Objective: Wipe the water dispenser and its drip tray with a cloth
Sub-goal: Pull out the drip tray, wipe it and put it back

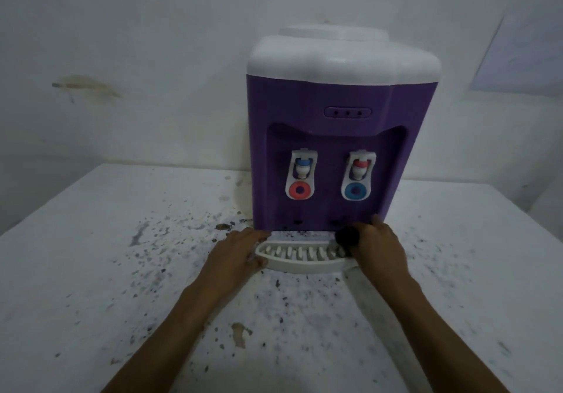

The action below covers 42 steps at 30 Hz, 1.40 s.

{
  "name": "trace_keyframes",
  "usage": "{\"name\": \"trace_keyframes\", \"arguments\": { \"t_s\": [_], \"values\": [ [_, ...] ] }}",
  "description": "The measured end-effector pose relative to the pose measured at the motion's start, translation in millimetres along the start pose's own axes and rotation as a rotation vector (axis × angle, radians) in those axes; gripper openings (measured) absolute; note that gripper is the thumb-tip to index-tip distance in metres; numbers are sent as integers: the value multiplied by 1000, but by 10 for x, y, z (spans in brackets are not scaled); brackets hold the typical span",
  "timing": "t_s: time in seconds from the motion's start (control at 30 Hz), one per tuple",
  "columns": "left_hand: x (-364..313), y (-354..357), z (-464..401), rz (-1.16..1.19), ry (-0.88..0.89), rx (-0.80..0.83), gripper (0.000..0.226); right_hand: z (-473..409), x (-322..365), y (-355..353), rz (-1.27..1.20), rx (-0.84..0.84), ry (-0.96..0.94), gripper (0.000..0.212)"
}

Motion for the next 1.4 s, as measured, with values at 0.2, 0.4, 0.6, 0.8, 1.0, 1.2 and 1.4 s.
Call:
{"name": "trace_keyframes", "arguments": {
  "t_s": [0.2,0.4,0.6,0.8,1.0,1.2,1.4],
  "values": [
    [-8,66,-57,-78,2,41,43,164,-397,-114,-127,15,113,24],
    [-184,178,-122,-132,61,104,65,349,-624,-150,-773,-15,296,20],
    [-264,313,-132,-129,36,214,65,628,-627,92,-1464,38,577,17],
    [-159,332,-184,52,-75,292,45,671,-644,102,-1494,116,511,35],
    [-163,287,-211,90,-81,320,31,542,-741,-13,-1084,-11,435,25],
    [-127,298,-230,97,-120,322,30,371,-618,-28,-986,-53,332,9],
    [-116,306,-212,100,-146,326,30,295,-586,-30,-608,-13,208,37]
  ]
}}
Point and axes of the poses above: each hand's wrist, its own z-axis away from the middle knuckle, its own y-axis out of the palm, x = y × z, the point moved 10 cm from there along -z, towards the middle knuckle, and after that the axes turned 6 degrees about -y, right-handed, at the moved point
